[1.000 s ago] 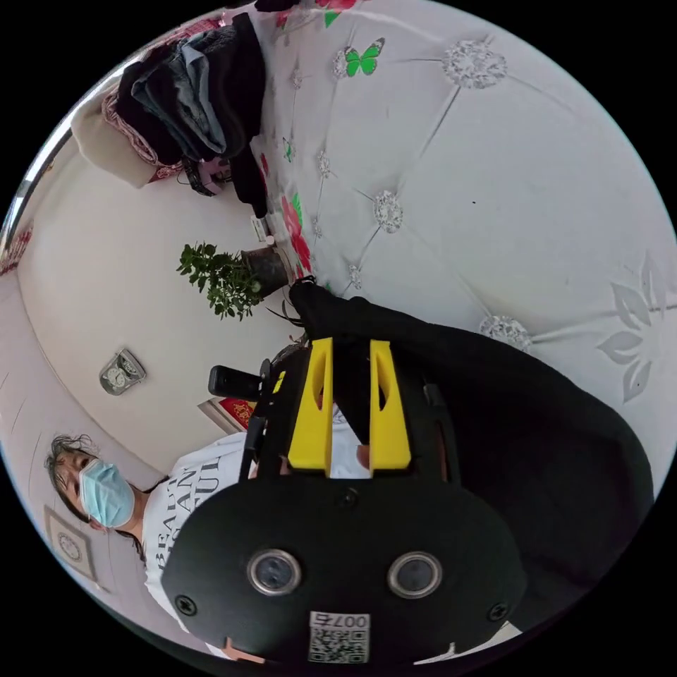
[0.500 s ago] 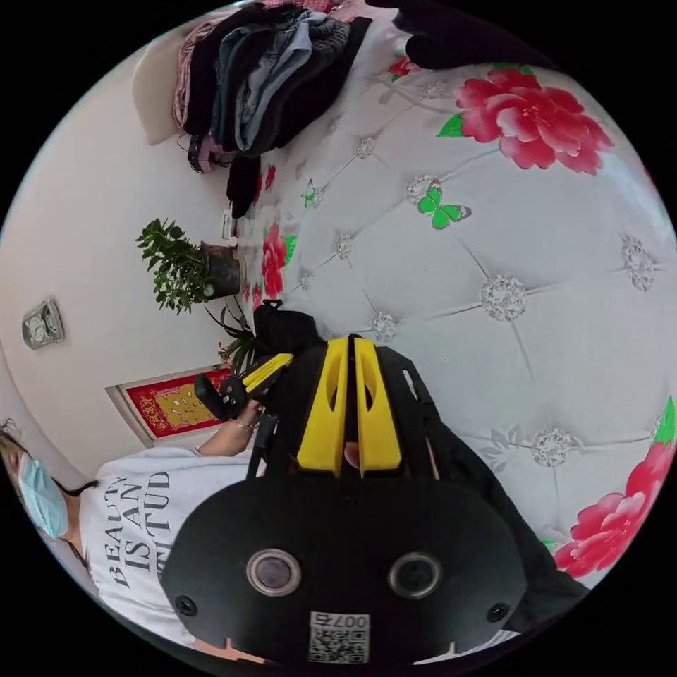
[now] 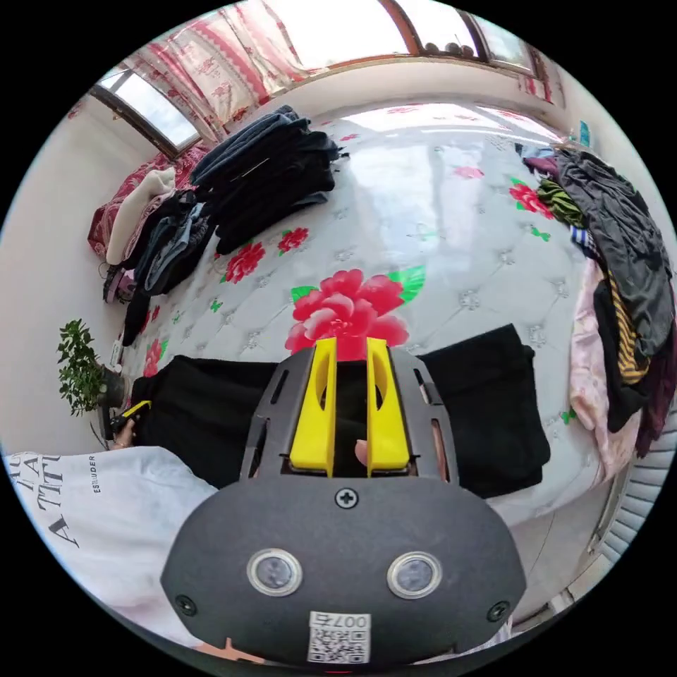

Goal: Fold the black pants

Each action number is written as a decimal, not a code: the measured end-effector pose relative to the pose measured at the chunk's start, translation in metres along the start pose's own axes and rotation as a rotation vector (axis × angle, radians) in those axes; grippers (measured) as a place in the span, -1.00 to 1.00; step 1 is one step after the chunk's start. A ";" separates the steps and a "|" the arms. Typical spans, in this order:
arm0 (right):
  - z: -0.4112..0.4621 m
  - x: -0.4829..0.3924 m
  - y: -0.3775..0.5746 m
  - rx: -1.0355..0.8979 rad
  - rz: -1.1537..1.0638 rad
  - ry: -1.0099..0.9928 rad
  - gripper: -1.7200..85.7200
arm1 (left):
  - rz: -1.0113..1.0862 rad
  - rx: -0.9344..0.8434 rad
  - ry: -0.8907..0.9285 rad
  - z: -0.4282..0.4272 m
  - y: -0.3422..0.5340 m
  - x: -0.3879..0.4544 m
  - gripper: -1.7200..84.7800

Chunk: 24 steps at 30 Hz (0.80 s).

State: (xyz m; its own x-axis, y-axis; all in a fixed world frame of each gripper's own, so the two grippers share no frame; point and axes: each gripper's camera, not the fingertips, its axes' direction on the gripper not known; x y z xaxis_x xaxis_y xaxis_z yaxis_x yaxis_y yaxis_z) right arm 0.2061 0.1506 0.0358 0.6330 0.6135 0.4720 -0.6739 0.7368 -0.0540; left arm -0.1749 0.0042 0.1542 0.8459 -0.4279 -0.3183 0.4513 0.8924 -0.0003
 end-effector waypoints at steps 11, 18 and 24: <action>-0.016 0.055 0.021 0.019 -0.007 -0.008 -0.80 | -0.124 0.177 0.232 -0.080 0.037 0.023 -0.98; 0.018 -0.002 0.010 -0.088 -0.138 0.111 -0.82 | 0.056 0.065 0.355 -0.079 0.053 0.111 -0.98; -0.104 -0.034 0.050 0.165 -0.196 -0.046 -0.86 | 0.108 0.101 0.348 -0.092 0.066 0.127 -0.98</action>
State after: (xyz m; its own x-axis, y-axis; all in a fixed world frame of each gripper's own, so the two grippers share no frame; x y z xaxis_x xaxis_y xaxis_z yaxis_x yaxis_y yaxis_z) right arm 0.1901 0.1963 -0.0741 0.7425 0.4470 0.4989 -0.5951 0.7820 0.1850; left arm -0.0635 0.0221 0.0262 0.7506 -0.2424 -0.6147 0.4053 0.9036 0.1386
